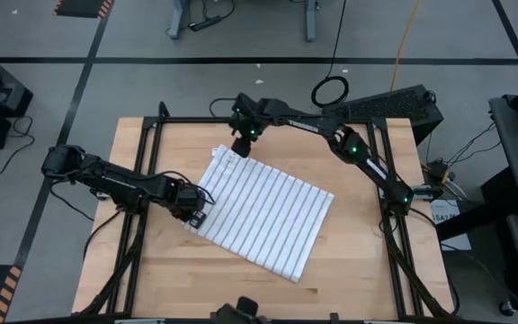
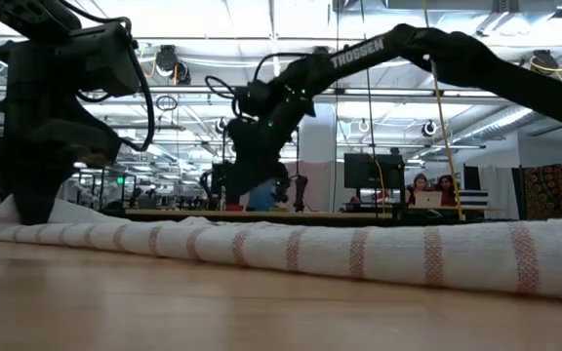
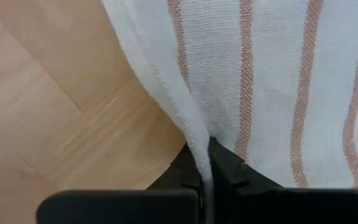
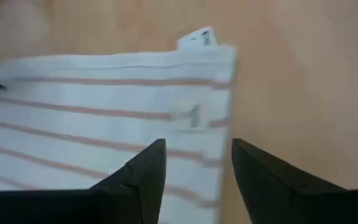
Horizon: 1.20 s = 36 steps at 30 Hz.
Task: Roll towel
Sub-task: Roll the white towel
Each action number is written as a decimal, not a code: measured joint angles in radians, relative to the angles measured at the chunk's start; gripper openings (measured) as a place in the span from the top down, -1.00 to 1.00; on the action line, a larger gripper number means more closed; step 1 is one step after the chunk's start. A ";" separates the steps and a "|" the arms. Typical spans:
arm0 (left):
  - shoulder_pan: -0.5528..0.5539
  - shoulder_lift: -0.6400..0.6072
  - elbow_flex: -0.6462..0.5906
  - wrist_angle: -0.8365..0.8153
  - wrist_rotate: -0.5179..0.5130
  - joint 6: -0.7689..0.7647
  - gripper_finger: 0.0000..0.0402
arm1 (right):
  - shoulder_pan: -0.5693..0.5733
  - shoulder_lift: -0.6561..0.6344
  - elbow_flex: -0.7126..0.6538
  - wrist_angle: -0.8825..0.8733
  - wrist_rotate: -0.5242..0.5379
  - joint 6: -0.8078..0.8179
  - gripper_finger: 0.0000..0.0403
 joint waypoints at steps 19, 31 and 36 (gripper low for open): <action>0.001 -0.001 0.002 0.018 0.018 -0.071 0.95 | 0.144 -0.040 0.012 -0.208 0.090 -0.020 0.21; 0.000 -0.001 0.002 0.019 0.016 -0.073 0.95 | 0.210 -0.031 0.011 -0.008 0.272 0.135 0.21; 0.000 -0.001 0.002 0.018 0.015 -0.064 0.95 | 0.175 0.014 0.001 -0.018 0.279 0.192 0.20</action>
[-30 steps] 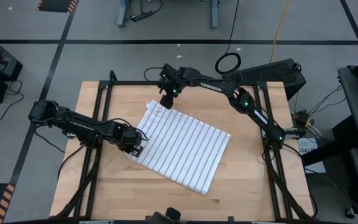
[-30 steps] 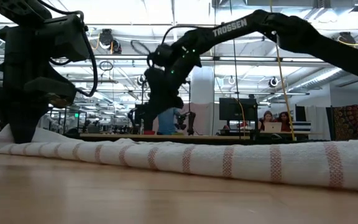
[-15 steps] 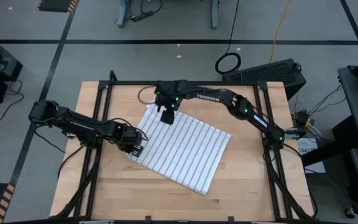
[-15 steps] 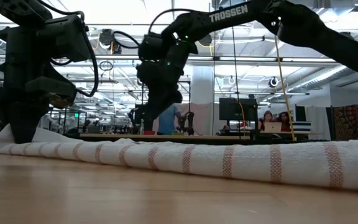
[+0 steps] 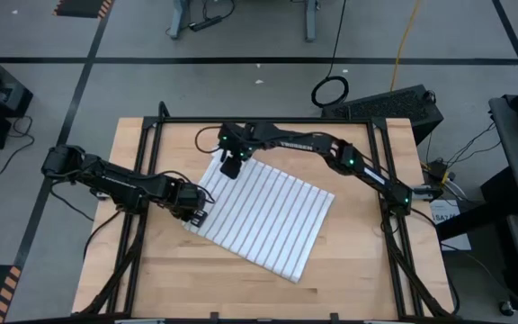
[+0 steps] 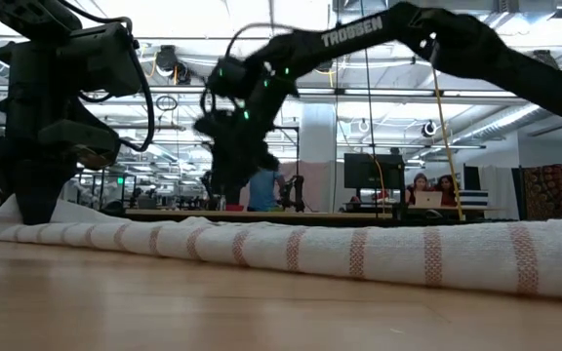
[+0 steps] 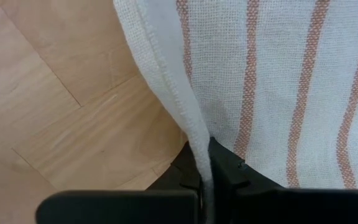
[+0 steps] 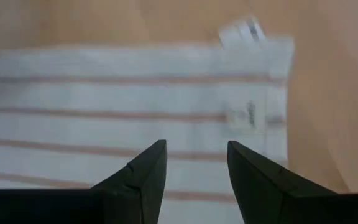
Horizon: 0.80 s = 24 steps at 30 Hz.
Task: Roll towel
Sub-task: Roll the white towel
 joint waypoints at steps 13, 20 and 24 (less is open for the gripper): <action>0.000 0.000 0.000 0.000 0.000 0.054 0.95 | -0.060 0.029 0.000 -0.103 -0.025 0.111 0.20; 0.000 0.000 0.000 0.001 0.000 0.053 0.95 | -0.024 0.029 0.000 -0.122 0.026 0.092 0.20; 0.000 0.000 0.000 0.001 0.001 0.053 0.95 | -0.010 0.036 0.000 -0.138 0.046 0.070 0.20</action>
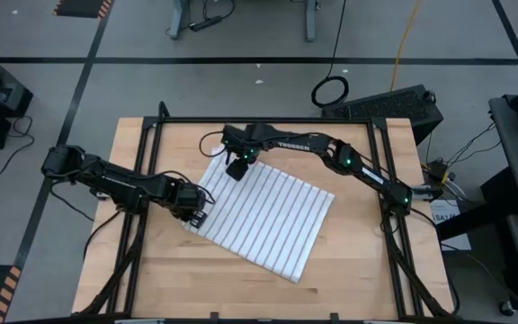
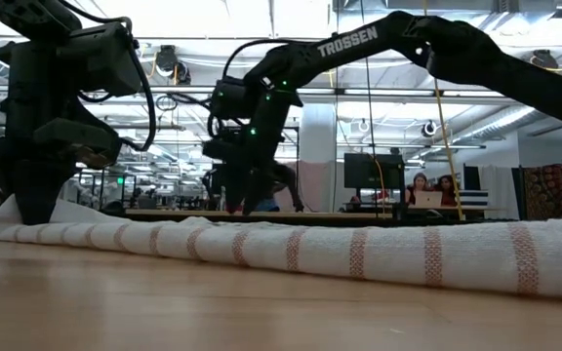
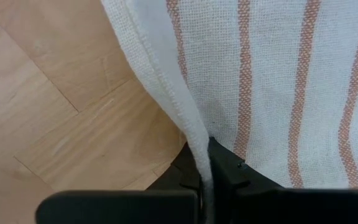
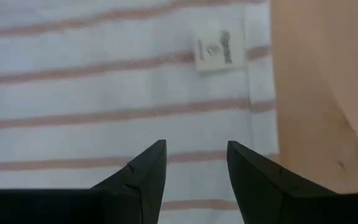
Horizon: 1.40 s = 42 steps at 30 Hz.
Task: Roll towel
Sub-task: Roll the white towel
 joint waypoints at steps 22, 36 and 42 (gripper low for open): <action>0.127 -0.004 0.001 -0.047 0.034 0.286 0.95 | 0.063 -0.071 0.000 -0.178 0.008 -0.004 0.21; 0.197 -0.021 -0.001 -0.056 0.047 0.406 0.95 | 0.256 -0.145 0.000 -0.361 0.015 0.198 0.21; 0.198 -0.067 -0.002 -0.055 0.083 0.383 0.78 | 0.340 -0.141 -0.029 -0.391 0.030 0.202 0.21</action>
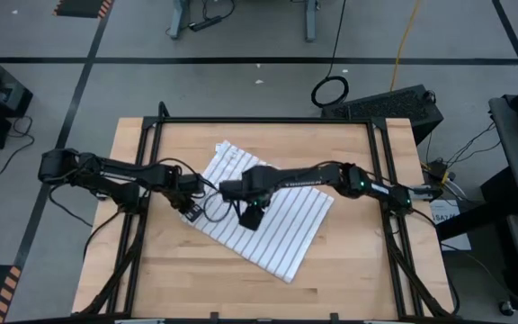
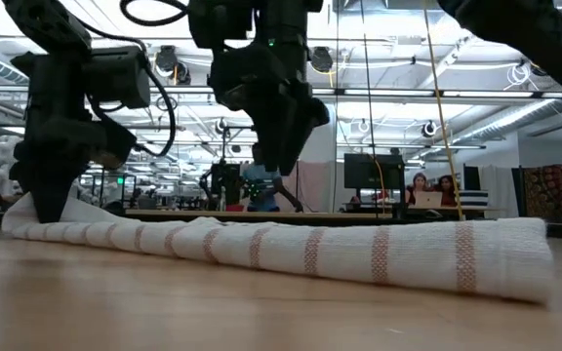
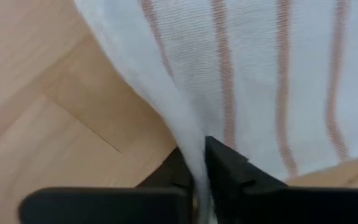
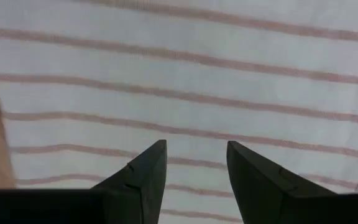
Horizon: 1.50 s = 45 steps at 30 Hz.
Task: Roll towel
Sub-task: Roll the white towel
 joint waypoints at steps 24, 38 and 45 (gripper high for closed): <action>0.013 -0.206 0.002 -0.198 -0.032 -0.013 0.29 | 0.020 -0.006 -0.332 0.278 -0.099 0.238 0.96; 0.180 -0.009 0.022 0.030 -0.170 0.222 0.74 | 0.110 -0.001 -0.334 0.278 -0.173 0.632 0.98; 0.278 -0.056 0.187 -0.147 -0.040 0.211 0.68 | 0.105 -0.001 -0.336 0.289 -0.195 0.690 0.98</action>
